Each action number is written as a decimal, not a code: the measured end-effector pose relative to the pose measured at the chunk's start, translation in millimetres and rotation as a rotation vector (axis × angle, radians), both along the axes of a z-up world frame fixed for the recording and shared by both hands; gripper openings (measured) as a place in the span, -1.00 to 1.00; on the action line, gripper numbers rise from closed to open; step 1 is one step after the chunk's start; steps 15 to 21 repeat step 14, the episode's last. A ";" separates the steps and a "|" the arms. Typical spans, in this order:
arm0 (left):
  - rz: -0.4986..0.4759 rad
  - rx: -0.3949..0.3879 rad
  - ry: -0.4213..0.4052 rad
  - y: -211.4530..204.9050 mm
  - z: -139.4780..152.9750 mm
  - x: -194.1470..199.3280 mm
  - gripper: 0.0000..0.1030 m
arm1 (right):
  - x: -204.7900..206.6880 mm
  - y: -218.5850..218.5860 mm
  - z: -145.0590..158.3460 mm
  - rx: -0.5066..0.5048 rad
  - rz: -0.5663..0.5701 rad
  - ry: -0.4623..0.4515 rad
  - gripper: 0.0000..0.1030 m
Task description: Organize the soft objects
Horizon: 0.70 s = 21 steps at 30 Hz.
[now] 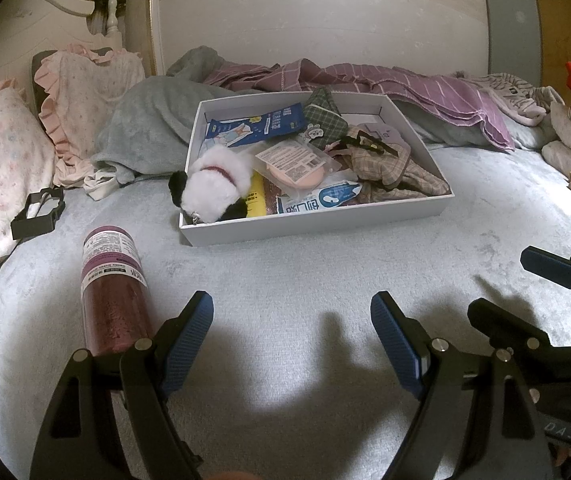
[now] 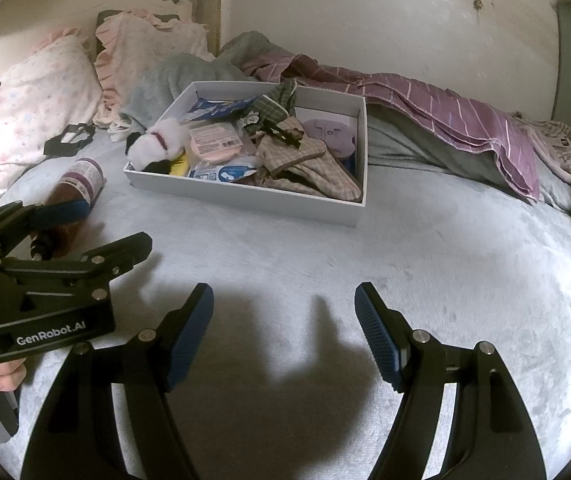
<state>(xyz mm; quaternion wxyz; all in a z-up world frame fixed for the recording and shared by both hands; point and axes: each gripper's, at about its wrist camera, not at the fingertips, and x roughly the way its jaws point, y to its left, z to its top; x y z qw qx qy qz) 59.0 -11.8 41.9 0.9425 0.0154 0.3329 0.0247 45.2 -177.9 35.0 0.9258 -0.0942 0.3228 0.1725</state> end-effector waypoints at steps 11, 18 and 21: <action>-0.023 -0.007 -0.018 0.5 3.4 -3.3 0.58 | 2.2 3.0 -6.9 -0.029 0.016 0.051 0.44; -0.048 0.006 0.042 -4.7 -1.9 0.0 0.58 | 3.8 -1.6 -10.5 -0.041 0.032 0.131 0.44; -0.048 0.006 0.042 -4.7 -1.9 0.0 0.58 | 3.8 -1.6 -10.5 -0.041 0.032 0.131 0.44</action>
